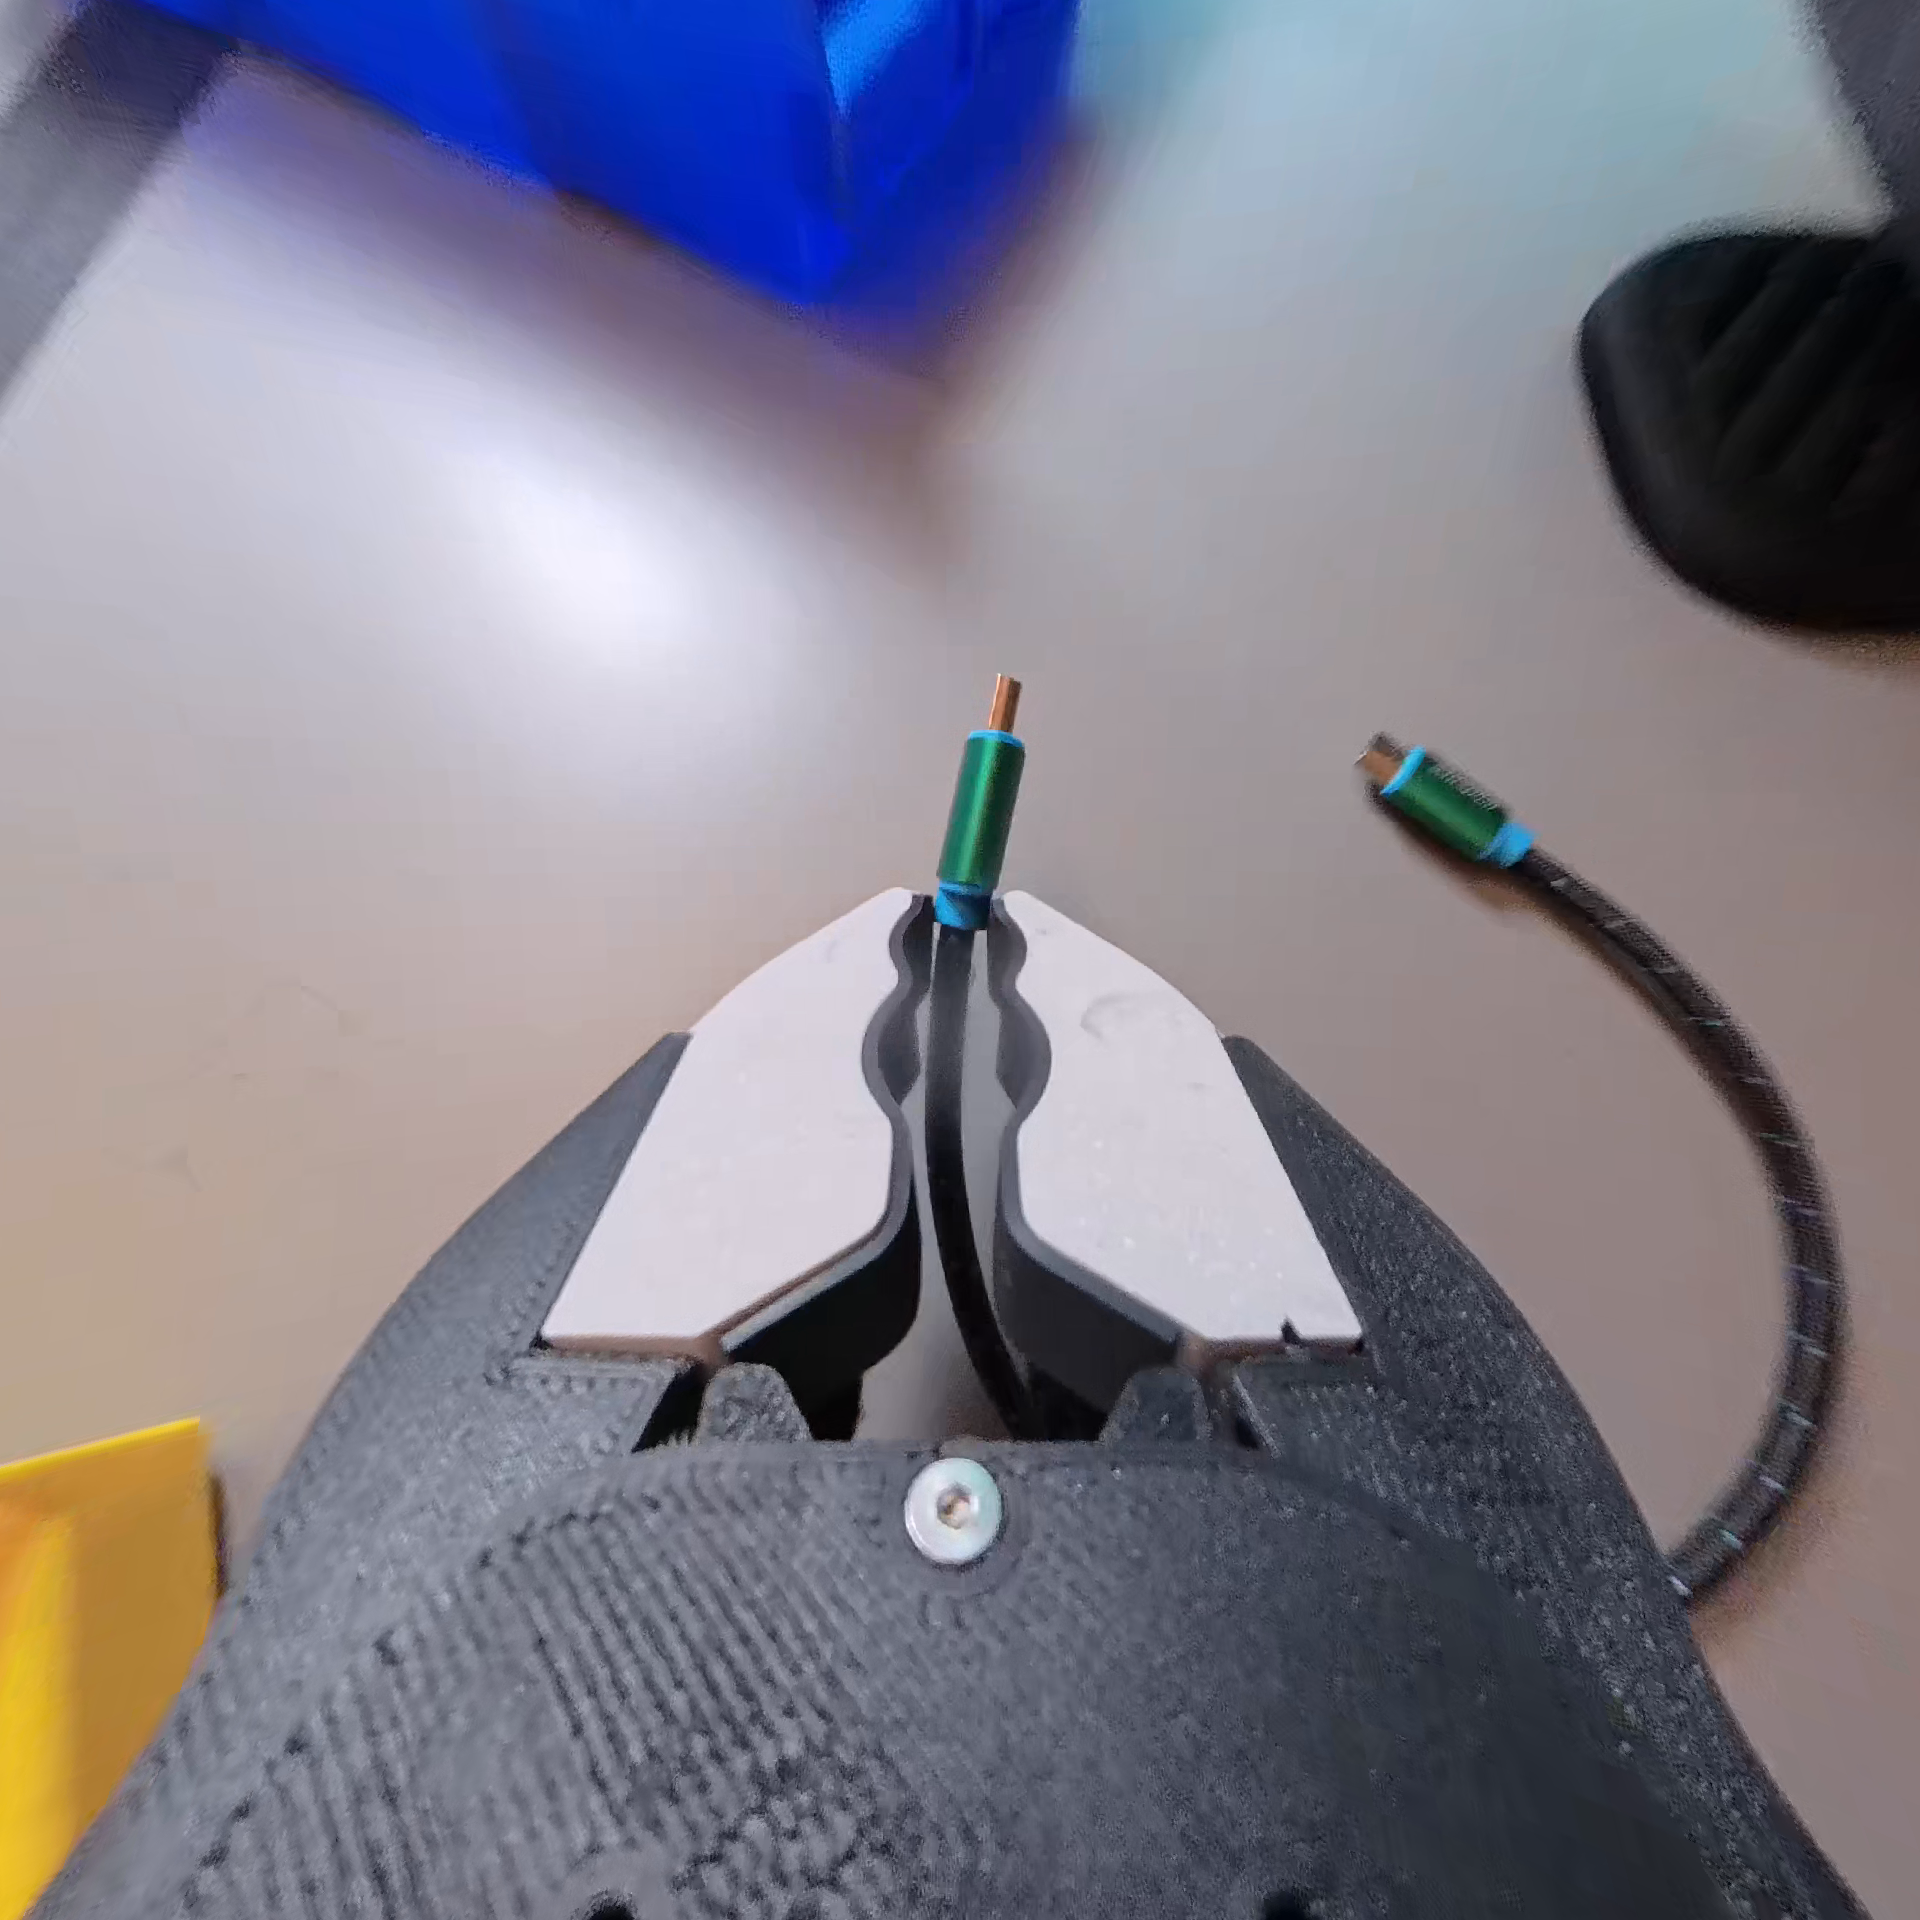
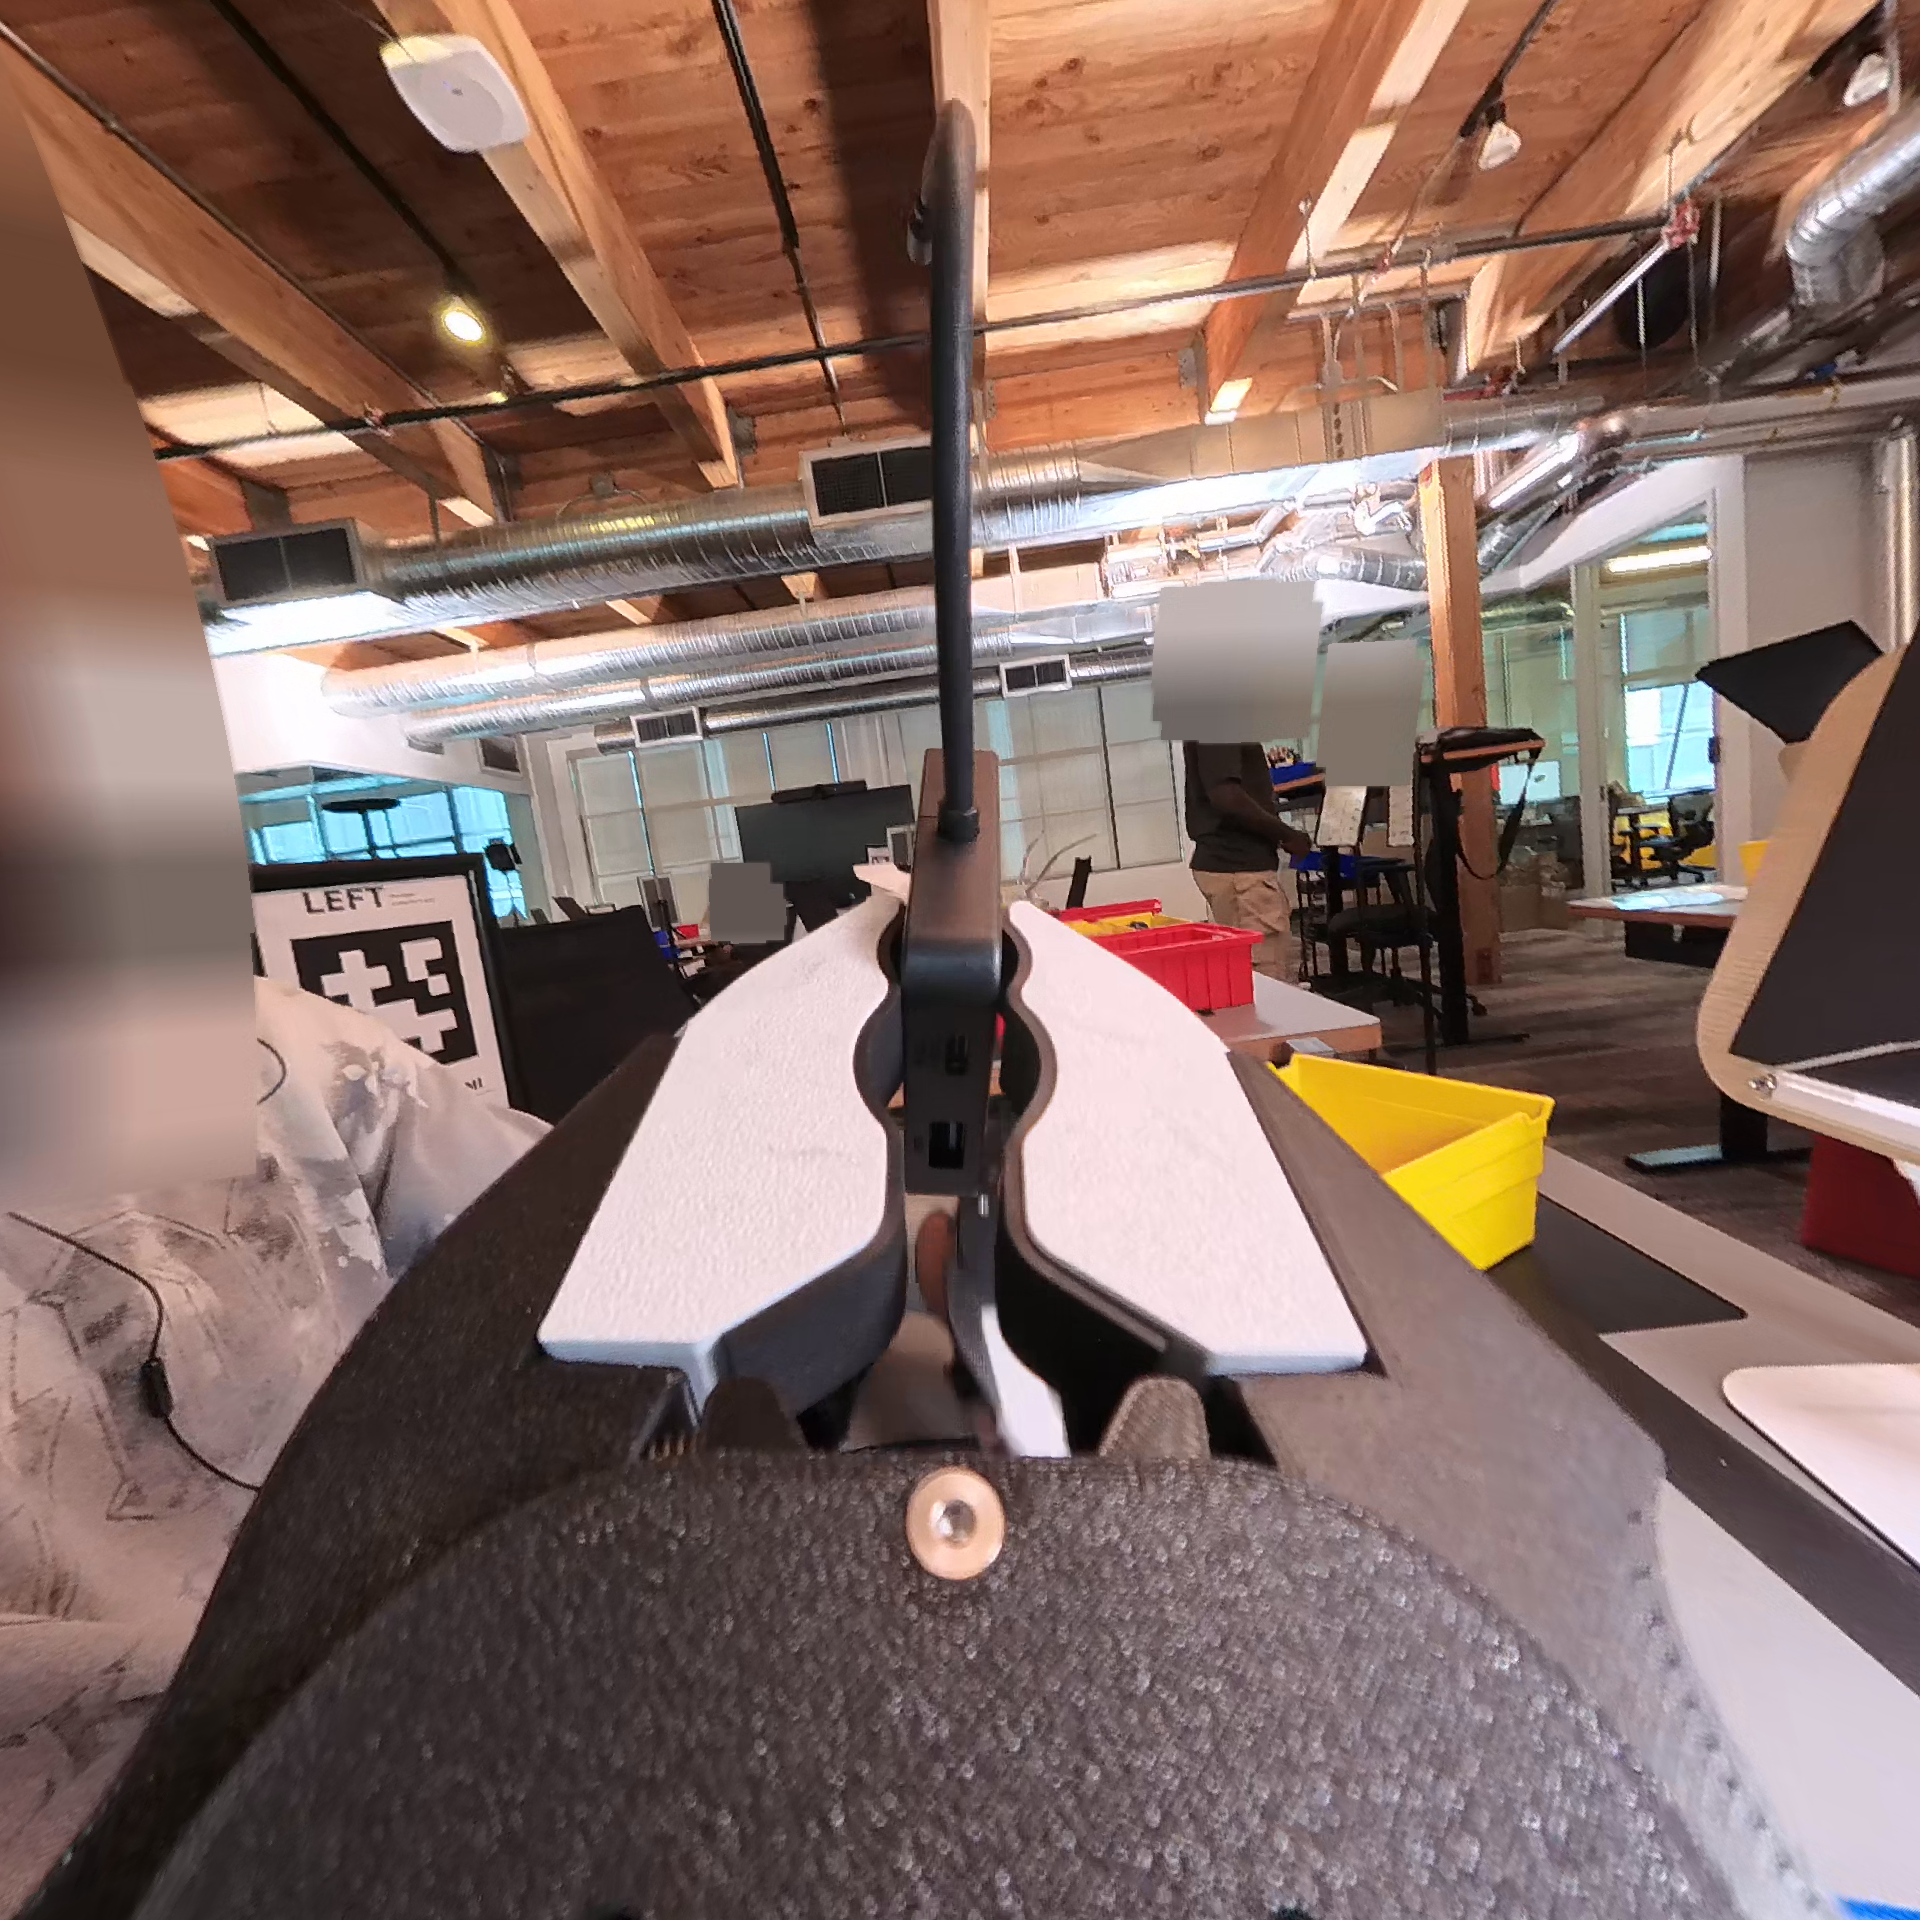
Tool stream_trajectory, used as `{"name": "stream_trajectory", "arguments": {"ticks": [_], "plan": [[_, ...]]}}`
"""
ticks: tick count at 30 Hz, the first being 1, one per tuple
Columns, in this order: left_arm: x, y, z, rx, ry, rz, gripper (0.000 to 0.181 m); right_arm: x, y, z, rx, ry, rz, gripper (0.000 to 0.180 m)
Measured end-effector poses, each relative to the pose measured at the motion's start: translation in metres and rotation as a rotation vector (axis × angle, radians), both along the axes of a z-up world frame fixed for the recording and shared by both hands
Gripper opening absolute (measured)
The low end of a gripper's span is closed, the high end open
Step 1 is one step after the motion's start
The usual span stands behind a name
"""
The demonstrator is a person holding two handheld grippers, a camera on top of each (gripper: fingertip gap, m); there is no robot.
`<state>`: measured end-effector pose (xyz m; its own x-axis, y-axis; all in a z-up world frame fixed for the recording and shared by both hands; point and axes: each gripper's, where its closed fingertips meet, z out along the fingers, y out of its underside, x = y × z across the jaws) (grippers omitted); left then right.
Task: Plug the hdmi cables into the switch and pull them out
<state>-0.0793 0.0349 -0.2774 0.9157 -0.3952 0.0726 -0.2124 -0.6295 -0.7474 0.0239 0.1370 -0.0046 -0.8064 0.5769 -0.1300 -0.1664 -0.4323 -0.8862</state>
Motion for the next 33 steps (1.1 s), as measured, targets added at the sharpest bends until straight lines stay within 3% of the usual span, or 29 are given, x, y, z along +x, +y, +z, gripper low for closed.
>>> {"name": "stream_trajectory", "arguments": {"ticks": [1, 6, 9, 15, 22, 33], "plan": [[-0.002, 0.003, 0.016, 0.030, -0.027, 0.003, 0.011, -0.001, -0.002, -0.001, 0.011, -0.006, -0.004, 0.013], [0.000, 0.004, 0.117, 0.156, -0.251, -0.048, 0.011, -0.011, -0.015, -0.012, 0.085, -0.059, -0.012, 0.013], [0.013, -0.005, 0.155, 0.200, -0.412, -0.102, 0.011, -0.020, -0.029, -0.024, 0.140, -0.106, 0.005, 0.013], [0.030, -0.021, 0.146, 0.123, -0.625, -0.202, 0.010, -0.042, -0.064, -0.057, 0.226, -0.202, 0.091, 0.014], [0.032, -0.018, 0.127, 0.034, -0.557, -0.186, 0.011, -0.050, -0.093, -0.080, 0.319, -0.252, 0.155, 0.013], [0.028, -0.024, 0.139, 0.070, -0.579, -0.190, 0.011, -0.048, -0.081, -0.077, 0.323, -0.252, 0.115, 0.013]]}}
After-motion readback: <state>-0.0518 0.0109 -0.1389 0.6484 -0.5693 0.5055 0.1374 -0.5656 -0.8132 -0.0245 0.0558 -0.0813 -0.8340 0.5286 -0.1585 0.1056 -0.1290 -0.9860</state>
